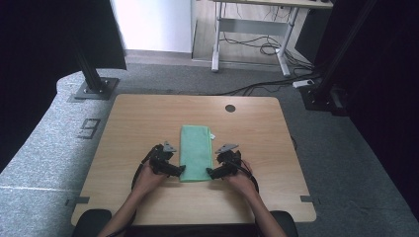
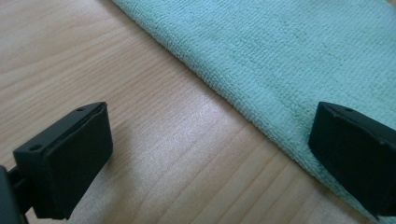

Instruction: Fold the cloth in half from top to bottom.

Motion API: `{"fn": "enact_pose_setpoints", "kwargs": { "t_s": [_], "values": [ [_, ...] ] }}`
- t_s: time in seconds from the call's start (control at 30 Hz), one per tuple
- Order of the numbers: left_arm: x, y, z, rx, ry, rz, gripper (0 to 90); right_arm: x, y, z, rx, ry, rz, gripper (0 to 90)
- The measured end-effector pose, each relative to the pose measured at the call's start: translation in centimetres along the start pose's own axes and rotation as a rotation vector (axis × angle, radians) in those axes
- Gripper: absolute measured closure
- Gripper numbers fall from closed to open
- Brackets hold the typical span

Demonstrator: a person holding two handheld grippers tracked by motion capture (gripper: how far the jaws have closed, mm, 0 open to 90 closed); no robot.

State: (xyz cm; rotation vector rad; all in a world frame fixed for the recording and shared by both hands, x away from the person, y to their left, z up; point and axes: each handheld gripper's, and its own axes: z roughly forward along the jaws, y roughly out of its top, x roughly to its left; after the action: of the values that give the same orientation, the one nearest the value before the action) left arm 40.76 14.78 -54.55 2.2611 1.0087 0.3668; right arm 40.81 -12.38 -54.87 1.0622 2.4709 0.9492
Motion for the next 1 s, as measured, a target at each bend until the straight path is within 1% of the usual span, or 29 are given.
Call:
{"fn": "enact_pose_setpoints", "kwargs": {
  "t_s": [0.07, 0.13, 0.3, 0.37, 0.47, 0.53, 0.67, 0.7, 0.77, 0.8, 0.87, 0.9, 0.97, 1.0],
  "values": [
    [-0.1, -0.1, -0.2, 0.005, 0.007, 0.006, 0.0, 0.1, -0.1, -0.2, 0.006, 0.002, -0.005, 0.0],
    [-0.4, -0.3, -0.3, 0.011, 0.002, 0.006, 0.0, 0.3, -0.2, -0.4, 0.020, 0.012, -0.014, 0.0],
    [-1.0, -0.8, -0.8, 0.023, -0.005, 0.011, 0.0, 1.2, -0.9, -0.9, 0.025, 0.025, -0.022, 0.0],
    [-1.3, -1.0, -1.1, 0.028, -0.008, 0.016, 0.0, 1.6, -1.1, -1.2, 0.028, 0.029, -0.033, 0.0],
    [-1.8, -1.4, -1.5, 0.038, -0.018, 0.016, 0.2, 2.3, -1.5, -1.6, 0.030, 0.035, -0.047, 0.0],
    [-2.2, -1.8, -1.8, 0.048, -0.035, 0.012, 0.6, 2.7, -1.8, -1.9, 0.032, 0.042, -0.049, 0.0],
    [-3.0, -2.2, -2.4, 0.070, -0.050, 0.033, 0.7, 3.4, -2.4, -2.4, 0.034, 0.054, -0.056, 0.0],
    [-3.0, -2.1, -2.6, 0.075, -0.051, 0.047, 0.7, 3.5, -2.6, -2.5, 0.034, 0.057, -0.058, 0.0],
    [-2.9, -1.7, -2.7, 0.070, -0.033, 0.064, 0.0, 3.6, -2.7, -2.6, 0.030, 0.055, -0.059, 0.0],
    [-2.7, -1.3, -2.8, 0.058, -0.021, 0.060, 0.0, 3.6, -2.8, -2.6, 0.029, 0.055, -0.053, 0.0],
    [-2.1, -0.6, -2.9, 0.026, -0.015, 0.034, 0.0, 3.5, -2.8, -2.6, 0.030, 0.061, -0.047, 0.0],
    [-1.8, -0.4, -2.8, 0.012, -0.009, 0.028, 0.0, 3.5, -2.8, -2.6, 0.028, 0.061, -0.048, 0.0],
    [-1.3, 0.1, -2.4, -0.002, 0.015, 0.020, 0.0, 3.5, -2.8, -2.6, 0.027, 0.061, -0.044, 0.0],
    [-1.0, 0.2, -2.1, -0.004, 0.017, 0.011, 0.0, 3.5, -2.9, -2.6, 0.023, 0.061, -0.043, 0.0]
  ]
}}
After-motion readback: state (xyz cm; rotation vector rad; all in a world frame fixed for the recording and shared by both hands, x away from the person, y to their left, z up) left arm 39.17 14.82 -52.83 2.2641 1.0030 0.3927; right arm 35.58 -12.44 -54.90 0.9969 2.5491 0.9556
